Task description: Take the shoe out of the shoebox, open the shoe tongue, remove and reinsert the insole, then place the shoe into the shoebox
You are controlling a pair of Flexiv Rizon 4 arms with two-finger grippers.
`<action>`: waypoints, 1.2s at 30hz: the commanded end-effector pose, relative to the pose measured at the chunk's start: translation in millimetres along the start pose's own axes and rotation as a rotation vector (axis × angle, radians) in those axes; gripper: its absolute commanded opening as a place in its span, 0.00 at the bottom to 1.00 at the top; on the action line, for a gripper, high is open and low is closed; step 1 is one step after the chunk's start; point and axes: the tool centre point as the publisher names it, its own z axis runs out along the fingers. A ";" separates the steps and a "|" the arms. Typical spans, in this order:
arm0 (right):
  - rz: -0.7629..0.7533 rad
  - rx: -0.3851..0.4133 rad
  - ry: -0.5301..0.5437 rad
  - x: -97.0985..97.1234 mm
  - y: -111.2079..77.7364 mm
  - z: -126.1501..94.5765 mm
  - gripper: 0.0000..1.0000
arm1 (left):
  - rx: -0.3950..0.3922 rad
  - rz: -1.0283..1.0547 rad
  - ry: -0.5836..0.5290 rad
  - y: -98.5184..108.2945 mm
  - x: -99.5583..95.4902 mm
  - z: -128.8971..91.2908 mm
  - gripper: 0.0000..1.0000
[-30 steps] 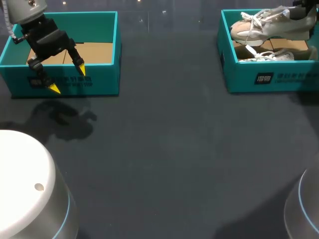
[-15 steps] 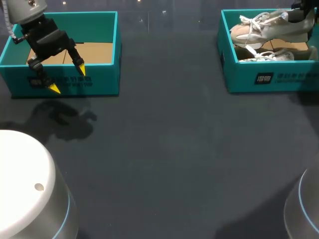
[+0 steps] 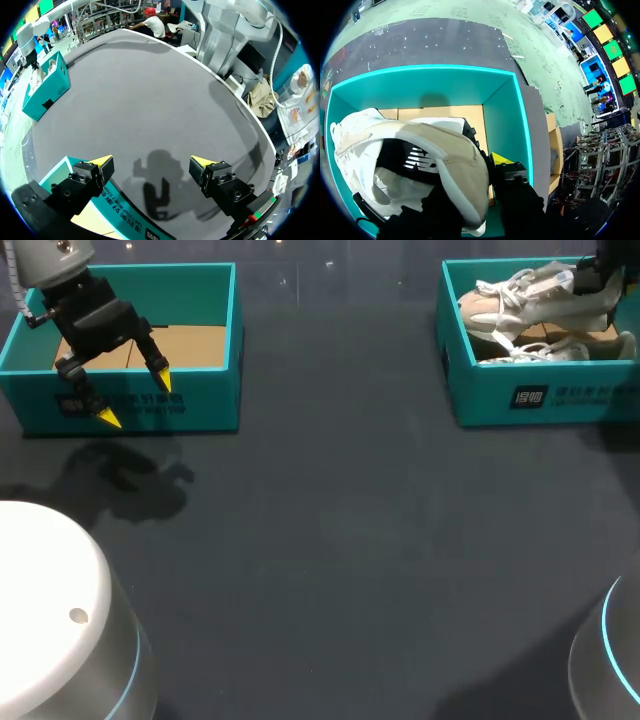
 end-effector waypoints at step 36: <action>-0.061 0.058 0.054 9.0 11.2 59.3 0.00 | -0.002 0.001 0.001 0.2 0.2 -0.3 1.00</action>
